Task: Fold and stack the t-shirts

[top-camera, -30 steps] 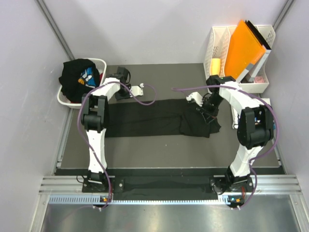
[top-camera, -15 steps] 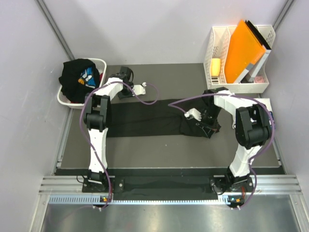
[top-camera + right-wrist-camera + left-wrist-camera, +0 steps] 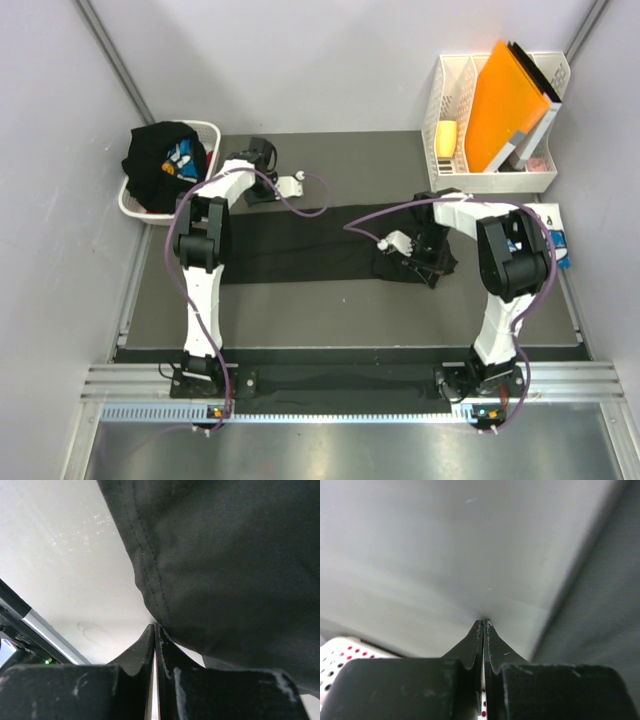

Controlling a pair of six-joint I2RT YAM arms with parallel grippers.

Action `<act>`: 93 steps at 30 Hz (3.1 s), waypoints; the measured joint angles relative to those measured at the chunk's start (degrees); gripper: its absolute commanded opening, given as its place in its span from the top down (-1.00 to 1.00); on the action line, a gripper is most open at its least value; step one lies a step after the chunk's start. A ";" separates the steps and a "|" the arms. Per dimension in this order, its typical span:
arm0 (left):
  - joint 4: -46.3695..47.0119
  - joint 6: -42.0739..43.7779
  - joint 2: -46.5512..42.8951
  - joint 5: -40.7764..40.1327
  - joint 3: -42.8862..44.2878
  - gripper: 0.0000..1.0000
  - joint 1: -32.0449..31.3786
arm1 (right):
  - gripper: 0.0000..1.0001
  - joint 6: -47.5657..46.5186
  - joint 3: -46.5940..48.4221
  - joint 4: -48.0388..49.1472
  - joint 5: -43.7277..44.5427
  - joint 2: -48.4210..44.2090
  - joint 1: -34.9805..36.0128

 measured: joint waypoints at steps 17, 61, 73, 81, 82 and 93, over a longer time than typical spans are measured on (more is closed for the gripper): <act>-13.35 6.23 -3.67 7.10 -3.76 1.00 -2.64 | 1.00 5.70 9.60 1.51 4.74 5.51 0.17; -30.45 13.31 -5.57 12.61 -3.06 1.00 -12.81 | 1.00 7.87 54.47 14.58 12.76 31.95 3.39; -30.67 15.61 -5.57 13.46 -1.49 1.00 -15.13 | 1.00 8.94 58.03 21.33 16.79 35.12 4.68; -30.60 9.66 -5.86 13.31 -0.74 1.00 -9.70 | 1.00 11.10 44.50 24.13 16.65 27.02 3.82; -30.45 9.01 -6.03 13.03 -0.85 1.00 -8.92 | 1.00 11.17 42.51 23.52 16.65 25.73 3.58; -27.74 5.68 -7.78 12.11 -3.10 1.00 -7.28 | 0.97 11.02 39.93 11.85 13.64 18.58 -1.11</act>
